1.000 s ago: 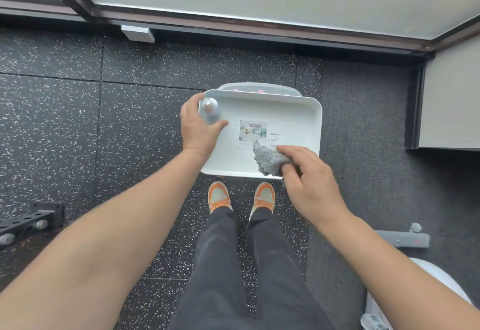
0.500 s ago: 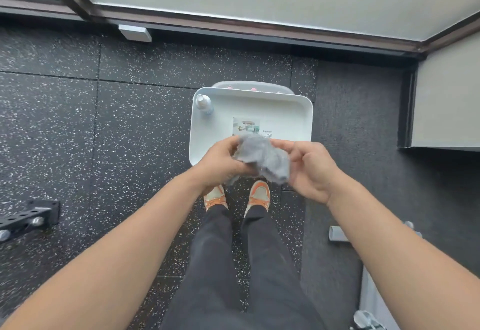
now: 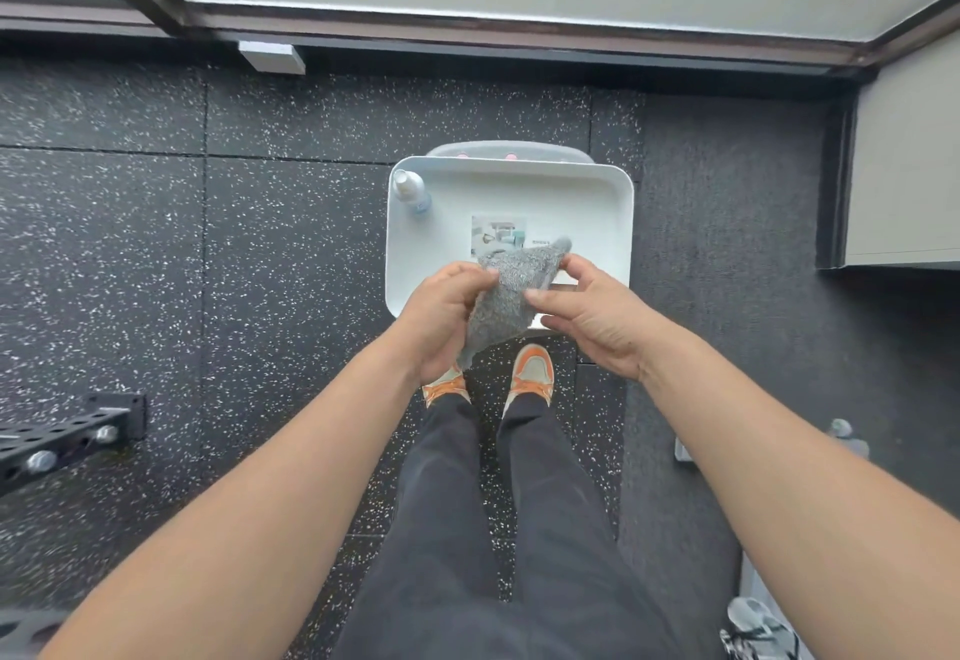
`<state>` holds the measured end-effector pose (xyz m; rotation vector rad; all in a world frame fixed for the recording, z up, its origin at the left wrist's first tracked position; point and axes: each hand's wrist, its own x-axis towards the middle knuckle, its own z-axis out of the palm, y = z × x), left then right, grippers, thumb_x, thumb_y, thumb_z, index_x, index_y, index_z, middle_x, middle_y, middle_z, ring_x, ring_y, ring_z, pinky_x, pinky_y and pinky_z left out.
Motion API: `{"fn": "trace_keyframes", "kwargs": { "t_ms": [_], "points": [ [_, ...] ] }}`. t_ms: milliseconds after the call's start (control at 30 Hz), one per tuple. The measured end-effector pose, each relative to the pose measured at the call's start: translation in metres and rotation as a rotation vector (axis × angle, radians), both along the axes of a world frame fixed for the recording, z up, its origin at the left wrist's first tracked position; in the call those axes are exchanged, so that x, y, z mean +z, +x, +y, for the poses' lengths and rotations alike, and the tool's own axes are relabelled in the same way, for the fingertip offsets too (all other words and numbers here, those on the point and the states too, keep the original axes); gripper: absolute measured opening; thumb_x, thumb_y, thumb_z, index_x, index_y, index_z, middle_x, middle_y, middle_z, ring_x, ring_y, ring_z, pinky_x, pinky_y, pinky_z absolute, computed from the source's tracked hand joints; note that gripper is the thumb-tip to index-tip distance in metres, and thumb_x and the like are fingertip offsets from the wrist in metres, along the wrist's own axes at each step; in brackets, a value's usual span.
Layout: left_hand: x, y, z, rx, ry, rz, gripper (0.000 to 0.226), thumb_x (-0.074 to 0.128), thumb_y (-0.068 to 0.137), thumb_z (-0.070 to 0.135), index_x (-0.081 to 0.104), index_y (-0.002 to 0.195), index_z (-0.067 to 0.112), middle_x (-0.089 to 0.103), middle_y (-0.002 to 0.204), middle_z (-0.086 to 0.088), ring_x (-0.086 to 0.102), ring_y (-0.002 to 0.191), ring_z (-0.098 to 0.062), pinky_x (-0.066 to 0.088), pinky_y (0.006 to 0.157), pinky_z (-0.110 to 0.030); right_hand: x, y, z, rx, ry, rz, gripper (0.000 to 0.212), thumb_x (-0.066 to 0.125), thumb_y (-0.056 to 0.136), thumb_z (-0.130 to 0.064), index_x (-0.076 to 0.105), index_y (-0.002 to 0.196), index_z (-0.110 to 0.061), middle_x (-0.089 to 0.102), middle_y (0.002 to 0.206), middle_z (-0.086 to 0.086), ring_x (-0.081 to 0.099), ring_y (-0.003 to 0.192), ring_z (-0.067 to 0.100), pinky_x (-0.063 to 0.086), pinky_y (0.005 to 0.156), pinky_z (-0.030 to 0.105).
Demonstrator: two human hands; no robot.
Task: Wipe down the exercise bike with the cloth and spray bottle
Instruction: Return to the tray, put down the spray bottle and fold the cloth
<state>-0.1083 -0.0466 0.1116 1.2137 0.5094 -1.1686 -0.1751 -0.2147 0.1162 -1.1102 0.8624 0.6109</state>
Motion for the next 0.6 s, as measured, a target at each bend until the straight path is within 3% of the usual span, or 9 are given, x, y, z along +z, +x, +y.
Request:
{"fn": "trace_keyframes", "kwargs": {
  "t_ms": [100, 200, 300, 400, 533, 600],
  "points": [
    [-0.008, 0.0, 0.004, 0.045, 0.094, -0.046, 0.025, 0.068, 0.085, 0.014, 0.048, 0.073, 0.02, 0.06, 0.081, -0.004, 0.057, 0.078, -0.023, 0.044, 0.07, -0.035, -0.005, -0.001, 0.001, 0.015, -0.11, -0.009, 0.038, 0.063, 0.09, -0.012, 0.05, 0.121, -0.03, 0.069, 0.113, 0.017, 0.062, 0.111, 0.031, 0.043, 0.105, 0.049],
    [-0.008, 0.001, 0.003, 0.074, 0.188, -0.188, 0.029, 0.077, 0.075, 0.017, 0.05, 0.07, 0.025, 0.059, 0.08, -0.003, 0.054, 0.083, -0.021, 0.039, 0.08, -0.037, -0.005, 0.0, 0.002, -0.052, -0.232, -0.01, 0.041, 0.063, 0.086, -0.022, 0.046, 0.116, -0.044, 0.069, 0.107, 0.021, 0.064, 0.104, 0.036, 0.047, 0.1, 0.053],
    [-0.006, 0.002, 0.0, 0.072, 0.227, -0.274, 0.023, 0.072, 0.084, 0.013, 0.051, 0.079, 0.02, 0.063, 0.078, -0.002, 0.059, 0.067, -0.01, 0.044, 0.067, -0.019, -0.006, 0.002, 0.001, -0.032, -0.326, -0.047, 0.037, 0.056, 0.089, -0.024, 0.049, 0.113, -0.051, 0.068, 0.082, 0.005, 0.063, 0.083, 0.023, 0.047, 0.099, 0.048],
    [-0.004, 0.005, -0.003, -0.046, 0.331, -0.422, 0.01, 0.065, 0.09, 0.017, 0.056, 0.087, 0.019, 0.067, 0.078, -0.003, 0.058, 0.061, -0.004, 0.044, 0.057, -0.014, -0.006, 0.004, 0.0, -0.028, -0.332, -0.078, 0.027, 0.051, 0.095, -0.019, 0.064, 0.101, -0.042, 0.065, 0.089, 0.006, 0.055, 0.082, 0.021, 0.045, 0.098, 0.054],
    [-0.005, 0.011, -0.004, -0.015, 0.373, -0.426, 0.009, 0.057, 0.095, 0.016, 0.063, 0.095, 0.023, 0.07, 0.087, -0.012, 0.065, 0.07, -0.014, 0.053, 0.058, -0.024, -0.001, 0.005, -0.002, -0.034, -0.314, -0.104, 0.016, 0.063, 0.091, -0.015, 0.071, 0.1, -0.025, 0.069, 0.108, 0.001, 0.06, 0.099, 0.014, 0.047, 0.103, 0.04],
    [-0.002, 0.013, -0.005, 0.0, 0.364, -0.419, 0.011, 0.055, 0.097, 0.014, 0.064, 0.098, 0.02, 0.069, 0.087, -0.013, 0.065, 0.071, -0.02, 0.051, 0.053, -0.024, 0.0, 0.002, -0.006, 0.021, -0.322, -0.104, 0.035, 0.075, 0.081, -0.01, 0.068, 0.113, -0.021, 0.065, 0.102, -0.001, 0.057, 0.091, 0.008, 0.049, 0.091, 0.025]
  ]
}}
